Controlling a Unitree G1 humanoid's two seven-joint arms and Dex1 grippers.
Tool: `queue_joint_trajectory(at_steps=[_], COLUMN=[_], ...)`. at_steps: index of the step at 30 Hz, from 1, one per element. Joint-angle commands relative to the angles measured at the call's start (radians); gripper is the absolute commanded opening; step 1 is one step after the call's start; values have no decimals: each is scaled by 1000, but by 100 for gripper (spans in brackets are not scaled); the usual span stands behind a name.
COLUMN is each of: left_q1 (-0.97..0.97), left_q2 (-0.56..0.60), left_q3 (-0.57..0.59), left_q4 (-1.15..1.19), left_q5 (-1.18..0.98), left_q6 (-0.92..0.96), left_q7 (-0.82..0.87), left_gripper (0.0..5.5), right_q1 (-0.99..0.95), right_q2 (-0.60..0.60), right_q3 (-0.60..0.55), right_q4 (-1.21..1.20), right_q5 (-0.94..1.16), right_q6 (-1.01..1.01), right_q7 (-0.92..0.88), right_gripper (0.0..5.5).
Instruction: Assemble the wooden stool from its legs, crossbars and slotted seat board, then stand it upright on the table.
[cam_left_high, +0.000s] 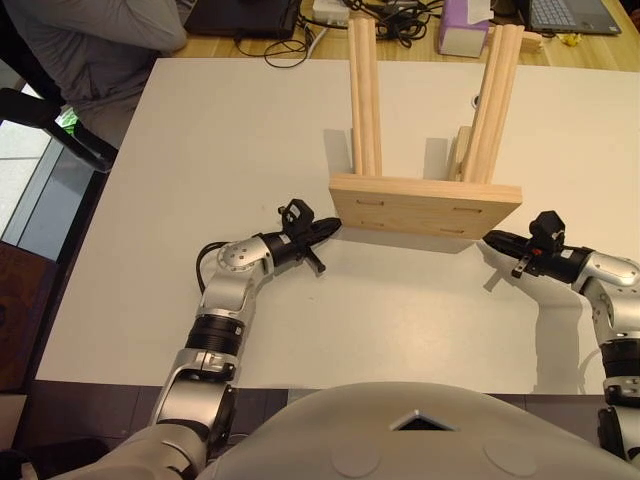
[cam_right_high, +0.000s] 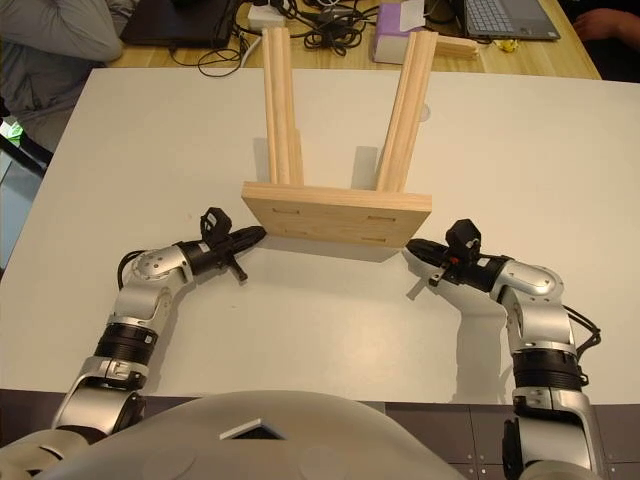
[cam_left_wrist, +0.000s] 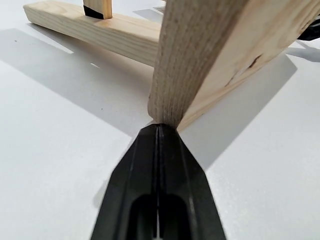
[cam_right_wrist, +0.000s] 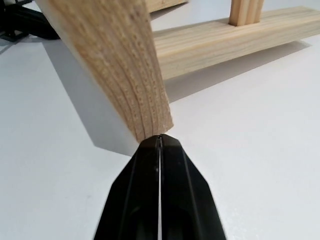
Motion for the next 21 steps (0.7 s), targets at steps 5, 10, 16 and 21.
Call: queue_joint_trajectory(at_steps=[5,10,16,21], left_q1=[23,26,42,50], left_q2=[-6,-3,2,12], left_q3=[-13,-9,-3,10], left_q4=[-146,-226,-289,-340], left_q5=[-47,-72,-94,-121], left_q6=[63,107,143,173], left_q7=[-34,-29,-24,-23], left_gripper=[2,2,2,2], right_q1=[22,35,48,53], right_q2=[-7,-9,-17,-24], right_q3=[-21,-19,-38,-65], right_q4=[-130,-171,-247,-302], right_q5=[78,87,118,150], right_q6=[52,72,115,158], right_q7=[26,27,28,23], right_gripper=[0,0,0,0])
